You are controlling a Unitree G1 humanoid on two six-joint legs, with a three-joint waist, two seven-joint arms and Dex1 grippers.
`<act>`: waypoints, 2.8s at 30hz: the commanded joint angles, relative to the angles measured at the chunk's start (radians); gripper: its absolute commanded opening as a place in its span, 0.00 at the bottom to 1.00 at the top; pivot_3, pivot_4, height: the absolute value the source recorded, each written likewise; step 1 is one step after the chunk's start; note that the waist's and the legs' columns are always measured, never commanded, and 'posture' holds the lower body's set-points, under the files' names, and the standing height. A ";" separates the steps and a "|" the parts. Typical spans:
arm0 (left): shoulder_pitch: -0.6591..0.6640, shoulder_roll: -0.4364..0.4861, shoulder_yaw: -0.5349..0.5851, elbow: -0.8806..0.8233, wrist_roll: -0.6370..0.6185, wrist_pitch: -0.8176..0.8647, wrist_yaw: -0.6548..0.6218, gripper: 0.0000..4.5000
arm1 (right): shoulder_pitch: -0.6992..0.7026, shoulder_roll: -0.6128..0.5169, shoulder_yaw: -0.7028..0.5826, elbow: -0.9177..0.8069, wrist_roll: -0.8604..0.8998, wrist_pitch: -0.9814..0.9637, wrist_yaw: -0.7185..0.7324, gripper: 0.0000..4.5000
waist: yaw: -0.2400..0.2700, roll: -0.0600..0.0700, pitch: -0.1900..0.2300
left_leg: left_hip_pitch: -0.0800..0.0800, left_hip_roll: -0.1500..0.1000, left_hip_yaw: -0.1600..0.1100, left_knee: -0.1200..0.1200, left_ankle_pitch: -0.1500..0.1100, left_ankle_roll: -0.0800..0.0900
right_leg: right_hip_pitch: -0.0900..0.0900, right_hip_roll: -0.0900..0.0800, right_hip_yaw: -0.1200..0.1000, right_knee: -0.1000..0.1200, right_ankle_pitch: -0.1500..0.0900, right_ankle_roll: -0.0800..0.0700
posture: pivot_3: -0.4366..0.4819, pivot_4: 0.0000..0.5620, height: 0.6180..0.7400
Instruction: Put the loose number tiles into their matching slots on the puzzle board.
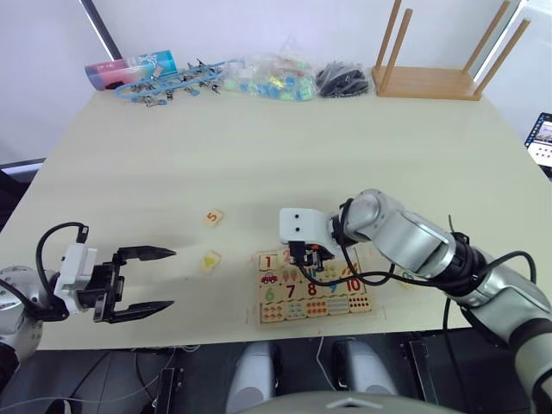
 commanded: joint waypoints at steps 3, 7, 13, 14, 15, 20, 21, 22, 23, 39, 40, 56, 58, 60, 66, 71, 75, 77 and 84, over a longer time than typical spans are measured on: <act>0.008 0.021 0.005 -0.012 -0.024 -0.016 -0.028 1.00 | -0.023 -0.005 0.019 -0.020 -0.012 0.024 -0.003 0.21 | 0.000 0.000 0.000 | 0.000 0.000 0.000 0.000 0.000 0.000 | 0.000 0.000 0.000 0.000 0.000 0.000 | 0.48 0.27 0.98; 0.007 0.019 0.004 -0.011 -0.022 -0.018 -0.028 1.00 | -0.024 -0.012 0.026 -0.026 -0.008 0.040 0.000 0.21 | 0.000 0.000 0.000 | 0.000 0.000 0.000 0.000 0.000 0.000 | 0.000 0.000 0.000 0.000 0.000 0.000 | 0.48 0.27 0.98; 0.006 0.017 0.002 -0.010 -0.019 -0.021 -0.028 1.00 | -0.022 -0.012 0.031 -0.031 -0.010 0.040 -0.002 0.21 | 0.000 0.000 0.000 | 0.000 0.000 0.000 0.000 0.000 0.000 | 0.000 0.000 0.000 0.000 0.000 0.000 | 0.48 0.27 0.98; 0.006 0.017 0.002 -0.010 -0.019 -0.021 -0.028 1.00 | -0.022 -0.011 0.032 -0.031 -0.010 0.038 -0.002 0.21 | 0.000 0.000 0.000 | 0.000 0.000 0.000 0.000 0.000 0.000 | 0.000 0.000 0.000 0.000 0.000 0.000 | 0.48 0.27 0.98; 0.007 0.016 0.002 -0.011 -0.019 -0.022 -0.028 1.00 | -0.023 -0.009 0.033 -0.031 -0.010 0.036 -0.002 0.21 | 0.000 0.000 0.000 | 0.000 0.000 0.000 0.000 0.000 0.000 | 0.000 0.000 0.000 0.000 0.000 0.000 | 0.48 0.27 0.98; 0.010 0.015 0.002 -0.014 -0.021 -0.023 -0.028 1.00 | -0.022 -0.002 0.037 -0.029 -0.010 0.032 -0.002 0.21 | 0.000 0.000 0.000 | 0.000 0.000 0.000 0.000 0.000 0.000 | 0.000 0.000 0.000 0.000 0.000 0.000 | 0.48 0.27 0.98; 0.010 0.015 0.002 -0.014 -0.021 -0.023 -0.028 1.00 | -0.021 0.000 0.037 -0.027 -0.010 0.032 -0.004 0.21 | 0.000 0.000 0.000 | 0.000 0.000 0.000 0.000 0.000 0.000 | 0.000 0.000 0.000 0.000 0.000 0.000 | 0.48 0.27 0.98; 0.011 0.016 0.002 -0.014 -0.021 -0.023 -0.028 1.00 | -0.022 0.002 0.037 -0.025 -0.010 0.032 -0.004 0.21 | 0.000 0.000 0.000 | 0.000 0.000 0.000 0.000 0.000 0.000 | 0.000 0.000 0.000 0.000 0.000 0.000 | 0.48 0.27 0.98; 0.011 0.016 0.001 -0.014 -0.021 -0.023 -0.028 1.00 | -0.022 0.003 0.037 -0.024 -0.010 0.032 -0.005 0.21 | 0.000 0.000 0.000 | 0.000 0.000 0.000 0.000 0.000 0.000 | 0.000 0.000 0.000 0.000 0.000 0.000 | 0.48 0.27 0.98; 0.012 0.017 0.004 -0.016 -0.023 -0.022 -0.028 1.00 | -0.025 0.009 0.043 -0.012 -0.014 0.022 -0.011 0.53 | 0.000 0.000 0.000 | 0.000 0.000 -0.001 0.000 0.000 0.000 | 0.000 0.000 0.000 0.000 0.000 0.000 | 0.48 0.27 0.98; 0.012 0.017 0.004 -0.016 -0.023 -0.021 -0.028 1.00 | -0.025 0.009 0.044 -0.011 -0.014 0.021 -0.011 0.66 | 0.000 0.000 0.000 | 0.000 0.000 -0.001 0.000 0.000 0.000 | 0.000 0.000 0.000 0.000 0.000 0.000 | 0.48 0.27 0.98; 0.018 0.016 0.010 -0.022 -0.024 -0.018 -0.028 1.00 | -0.010 0.007 -0.071 0.017 0.027 -0.057 -0.006 0.99 | 0.000 0.000 0.000 | 0.000 0.000 -0.002 0.000 0.000 0.000 | 0.000 0.000 0.000 0.000 0.000 0.000 | 0.48 0.27 0.98; 0.018 0.015 0.011 -0.022 -0.024 -0.018 -0.028 1.00 | 0.010 0.009 -0.109 0.029 0.040 -0.092 -0.007 0.99 | 0.000 0.000 0.000 | 0.000 0.000 -0.001 0.000 0.000 0.000 | 0.000 0.000 0.000 0.000 0.000 0.000 | 0.48 0.27 0.98; 0.018 0.014 0.013 -0.021 -0.025 -0.018 -0.028 1.00 | 0.043 0.012 -0.150 0.046 0.055 -0.150 -0.007 0.88 | 0.000 0.000 0.000 | -0.001 0.000 -0.001 0.000 0.000 0.000 | 0.000 0.000 -0.001 -0.001 0.000 0.000 | 0.48 0.27 0.98; 0.014 0.012 0.013 -0.017 -0.024 -0.015 -0.028 1.00 | 0.145 0.043 -0.231 0.113 0.090 -0.352 0.012 0.39 | 0.000 -0.001 0.000 | -0.003 0.000 -0.001 0.000 0.000 0.000 | 0.000 0.000 -0.002 -0.001 0.000 0.000 | 0.48 0.27 0.98; 0.011 0.015 0.014 -0.024 -0.026 -0.010 -0.028 1.00 | 0.203 0.059 -0.256 0.172 0.096 -0.487 0.047 0.02 | 0.000 -0.001 0.000 | -0.004 0.000 -0.001 0.000 0.000 0.000 | -0.001 0.000 -0.002 -0.001 0.000 0.000 | 0.48 0.27 0.98; 0.009 0.015 0.019 -0.031 -0.029 -0.006 -0.028 1.00 | 0.234 0.062 -0.256 0.212 0.085 -0.555 0.065 0.02 | 0.001 -0.001 0.000 | -0.004 0.000 -0.002 0.000 0.000 0.000 | -0.001 0.000 -0.002 -0.001 0.000 0.000 | 0.48 0.27 0.98; 0.012 0.016 0.020 -0.031 -0.030 -0.007 -0.028 1.00 | 0.247 0.063 -0.255 0.231 0.080 -0.583 0.075 0.02 | 0.001 -0.001 0.000 | -0.004 0.000 -0.002 0.000 0.000 0.000 | -0.001 0.000 -0.002 -0.001 0.000 0.000 | 0.48 0.27 0.98; 0.019 0.017 0.020 -0.026 -0.028 -0.010 -0.028 1.00 | 0.274 0.058 -0.232 0.294 0.038 -0.653 0.095 0.02 | 0.001 0.000 0.000 | -0.004 0.000 -0.002 0.000 0.000 0.000 | -0.001 0.000 -0.002 -0.001 0.000 0.000 | 0.48 0.27 0.98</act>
